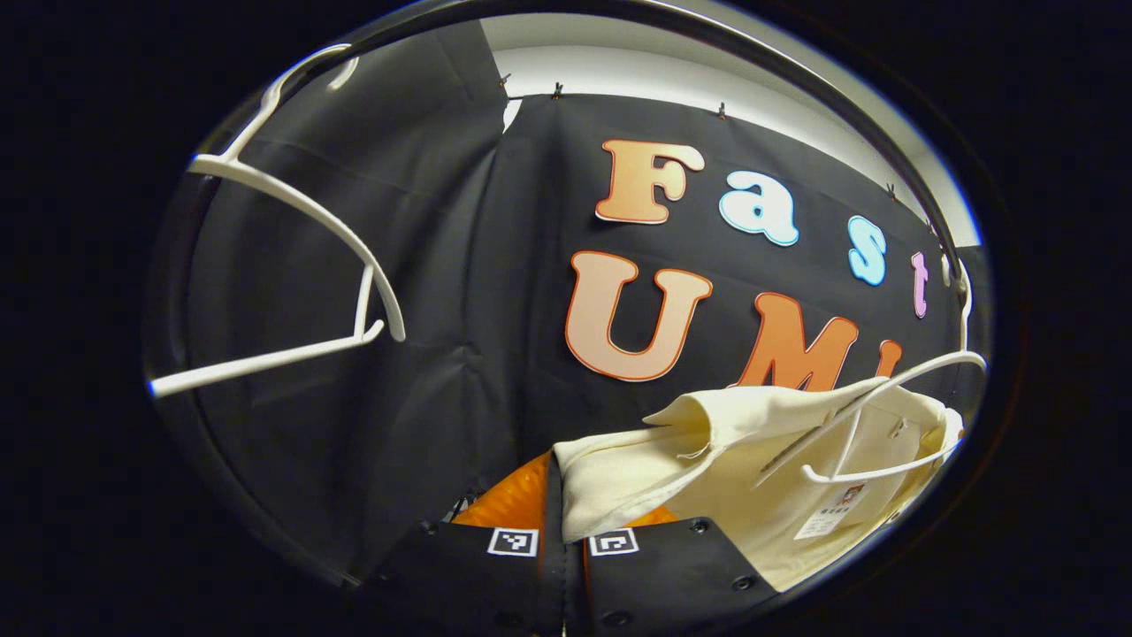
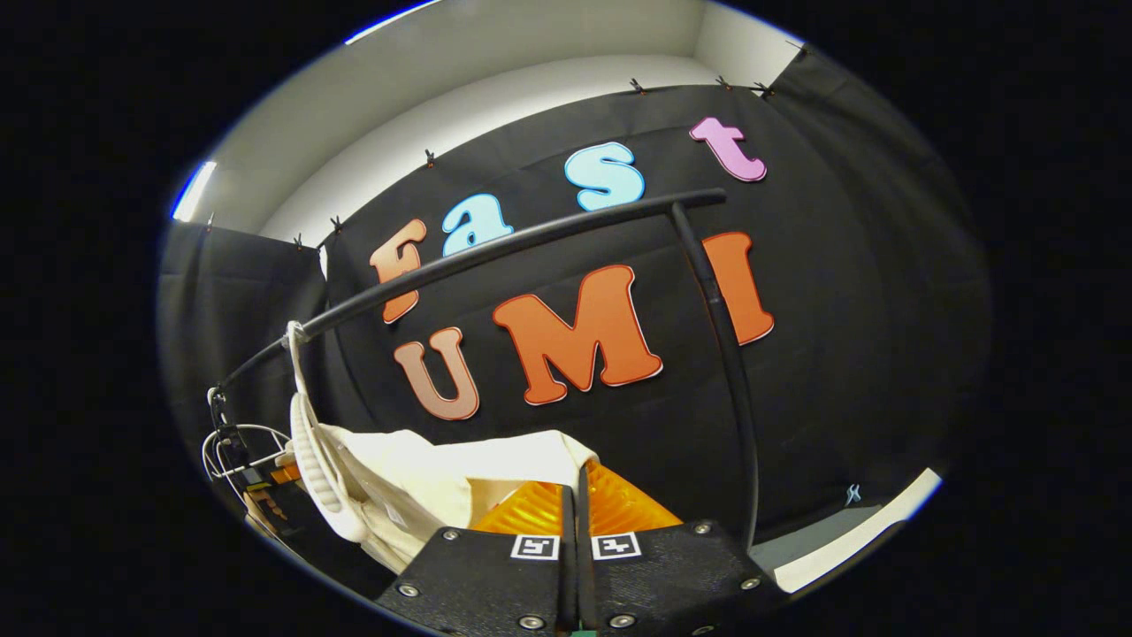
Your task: Grasp the clothes on the hanger with both hands and then place them into the laundry hamper below.
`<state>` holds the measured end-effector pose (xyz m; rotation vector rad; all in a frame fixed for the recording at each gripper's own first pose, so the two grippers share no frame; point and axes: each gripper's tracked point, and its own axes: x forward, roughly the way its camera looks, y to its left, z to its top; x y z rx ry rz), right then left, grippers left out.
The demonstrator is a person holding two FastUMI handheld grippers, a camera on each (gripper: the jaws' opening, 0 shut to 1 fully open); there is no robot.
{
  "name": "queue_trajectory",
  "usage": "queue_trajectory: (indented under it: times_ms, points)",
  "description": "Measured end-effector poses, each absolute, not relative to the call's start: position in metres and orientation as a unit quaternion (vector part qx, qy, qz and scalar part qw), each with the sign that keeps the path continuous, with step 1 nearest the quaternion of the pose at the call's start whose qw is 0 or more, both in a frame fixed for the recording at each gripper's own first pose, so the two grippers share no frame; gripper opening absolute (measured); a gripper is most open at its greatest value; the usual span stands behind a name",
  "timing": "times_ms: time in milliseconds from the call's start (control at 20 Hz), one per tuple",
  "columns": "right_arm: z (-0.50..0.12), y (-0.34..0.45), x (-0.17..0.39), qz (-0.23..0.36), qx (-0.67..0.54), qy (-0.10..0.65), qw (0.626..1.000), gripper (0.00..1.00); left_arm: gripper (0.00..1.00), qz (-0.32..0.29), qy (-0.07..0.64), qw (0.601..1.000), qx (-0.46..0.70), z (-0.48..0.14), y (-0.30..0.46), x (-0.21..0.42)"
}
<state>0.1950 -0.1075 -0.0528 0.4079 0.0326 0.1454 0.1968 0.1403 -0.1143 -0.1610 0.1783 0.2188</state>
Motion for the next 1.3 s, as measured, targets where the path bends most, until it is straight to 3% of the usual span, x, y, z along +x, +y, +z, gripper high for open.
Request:
queue_trajectory:
  times_ms: [650, 1300]
  points:
    - [-0.189, -0.092, 0.18, 0.059, 0.192, 0.129, 0.971, 0.0, 0.1, 0.085, 0.184, 0.977, -0.066, -0.228, 0.117, 0.154]
    - [-0.267, -0.01, 0.121, 0.112, 0.183, 0.205, 0.955, 0.0, 0.09, -0.07, 0.263, 0.961, -0.054, -0.29, -0.057, 0.1]
